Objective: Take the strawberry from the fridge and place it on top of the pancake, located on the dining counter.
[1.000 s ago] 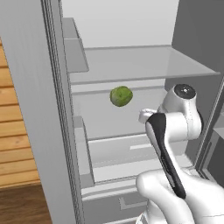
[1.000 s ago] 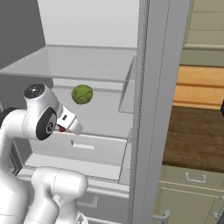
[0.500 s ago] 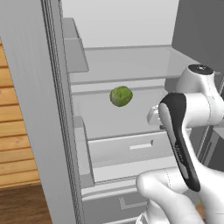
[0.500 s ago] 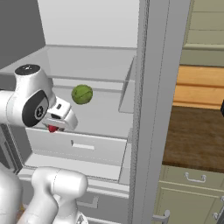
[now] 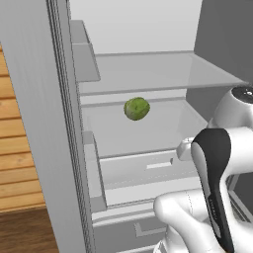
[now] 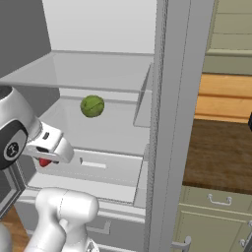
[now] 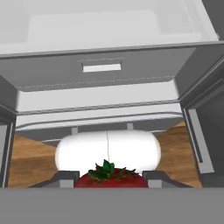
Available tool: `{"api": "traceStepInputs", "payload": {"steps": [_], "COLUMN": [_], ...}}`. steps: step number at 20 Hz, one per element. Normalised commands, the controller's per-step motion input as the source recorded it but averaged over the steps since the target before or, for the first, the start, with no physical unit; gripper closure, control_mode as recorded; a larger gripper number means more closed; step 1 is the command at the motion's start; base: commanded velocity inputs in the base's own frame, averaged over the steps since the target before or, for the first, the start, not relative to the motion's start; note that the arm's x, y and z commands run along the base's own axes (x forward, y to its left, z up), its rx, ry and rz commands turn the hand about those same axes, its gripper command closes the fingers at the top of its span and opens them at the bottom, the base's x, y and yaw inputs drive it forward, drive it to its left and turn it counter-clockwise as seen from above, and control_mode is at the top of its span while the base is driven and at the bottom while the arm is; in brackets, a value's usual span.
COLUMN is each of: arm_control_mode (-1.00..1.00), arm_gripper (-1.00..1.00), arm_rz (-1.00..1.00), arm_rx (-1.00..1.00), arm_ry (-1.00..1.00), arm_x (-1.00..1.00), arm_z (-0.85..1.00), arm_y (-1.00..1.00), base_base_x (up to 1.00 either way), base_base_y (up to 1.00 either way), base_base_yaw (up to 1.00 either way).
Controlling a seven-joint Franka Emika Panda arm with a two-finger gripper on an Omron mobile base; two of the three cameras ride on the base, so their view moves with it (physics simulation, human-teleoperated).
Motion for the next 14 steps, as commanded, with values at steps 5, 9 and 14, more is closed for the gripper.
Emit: {"api": "traceStepInputs", "payload": {"steps": [5,9,14], "arm_control_mode": [-1.0,-1.0,-1.0], "arm_gripper": [1.0,1.0,1.0], "arm_rz": [0.0,0.0,0.0], "arm_rx": [0.02,0.02,0.0], "arm_ry": [0.0,-0.01,0.0], "arm_x": [0.0,0.0,0.0], "arm_z": [0.0,-0.03,0.0], "arm_y": [-0.18,-0.02,0.0], "base_base_x": [0.0,0.0,0.0], "base_base_y": [0.0,0.0,0.0], "base_base_yaw": [0.0,0.0,0.0]}}
